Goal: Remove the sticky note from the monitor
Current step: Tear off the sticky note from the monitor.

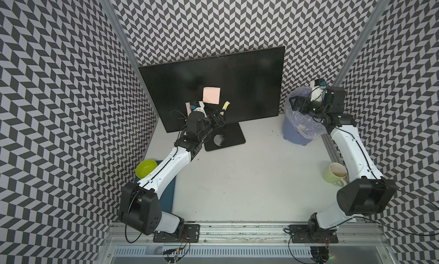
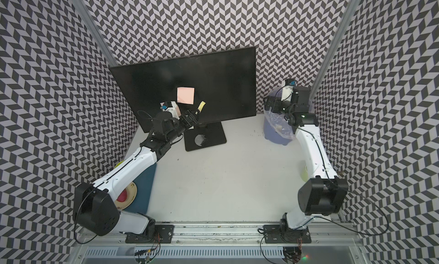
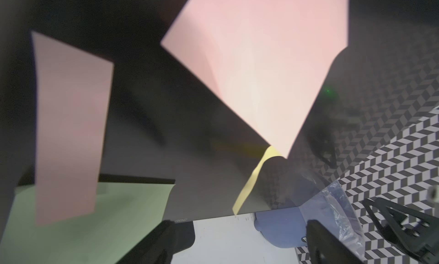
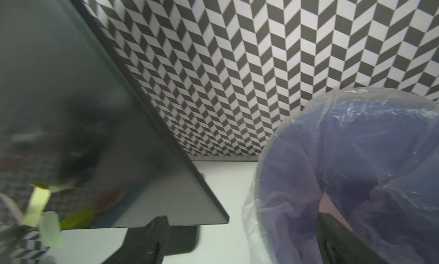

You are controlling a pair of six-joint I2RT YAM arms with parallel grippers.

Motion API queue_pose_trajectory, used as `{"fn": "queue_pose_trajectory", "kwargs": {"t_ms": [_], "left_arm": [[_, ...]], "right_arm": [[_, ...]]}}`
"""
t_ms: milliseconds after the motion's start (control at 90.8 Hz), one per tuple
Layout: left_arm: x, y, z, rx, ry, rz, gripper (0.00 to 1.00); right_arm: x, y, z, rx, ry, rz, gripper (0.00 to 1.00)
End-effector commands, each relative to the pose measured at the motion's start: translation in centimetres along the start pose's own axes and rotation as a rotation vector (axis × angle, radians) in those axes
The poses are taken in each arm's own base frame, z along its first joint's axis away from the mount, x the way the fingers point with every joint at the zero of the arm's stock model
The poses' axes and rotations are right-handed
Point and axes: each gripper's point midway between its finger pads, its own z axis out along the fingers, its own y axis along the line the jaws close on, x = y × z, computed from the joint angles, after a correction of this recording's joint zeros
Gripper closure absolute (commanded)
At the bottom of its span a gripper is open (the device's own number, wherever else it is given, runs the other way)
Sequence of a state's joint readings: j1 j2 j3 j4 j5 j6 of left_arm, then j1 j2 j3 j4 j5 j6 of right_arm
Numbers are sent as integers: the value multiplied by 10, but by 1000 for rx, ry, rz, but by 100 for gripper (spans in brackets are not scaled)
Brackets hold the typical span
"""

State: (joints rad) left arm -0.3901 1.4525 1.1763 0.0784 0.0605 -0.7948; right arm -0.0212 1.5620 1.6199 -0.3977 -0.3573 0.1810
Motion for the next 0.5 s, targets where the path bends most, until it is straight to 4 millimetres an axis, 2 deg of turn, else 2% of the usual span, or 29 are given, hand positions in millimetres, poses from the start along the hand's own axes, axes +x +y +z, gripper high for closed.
{"fn": "queue_pose_trajectory", "kwargs": {"t_ms": [0, 143, 308, 441, 485], "left_arm": [[-13, -15, 4, 27, -59, -8, 14], [-14, -12, 10, 16, -71, -18, 23], [-16, -14, 13, 28, -88, -26, 39], [-13, -17, 19, 51, -68, -39, 44], [-12, -17, 20, 55, -64, -40, 49]], "right_arm": [[-23, 47, -22, -184, -112, 46, 1], [-6, 75, -26, -266, -87, 60, 1], [8, 90, -27, -299, -63, 76, 1], [16, 99, -30, -318, -48, 75, 1], [18, 100, -31, -321, -46, 77, 1]]}}
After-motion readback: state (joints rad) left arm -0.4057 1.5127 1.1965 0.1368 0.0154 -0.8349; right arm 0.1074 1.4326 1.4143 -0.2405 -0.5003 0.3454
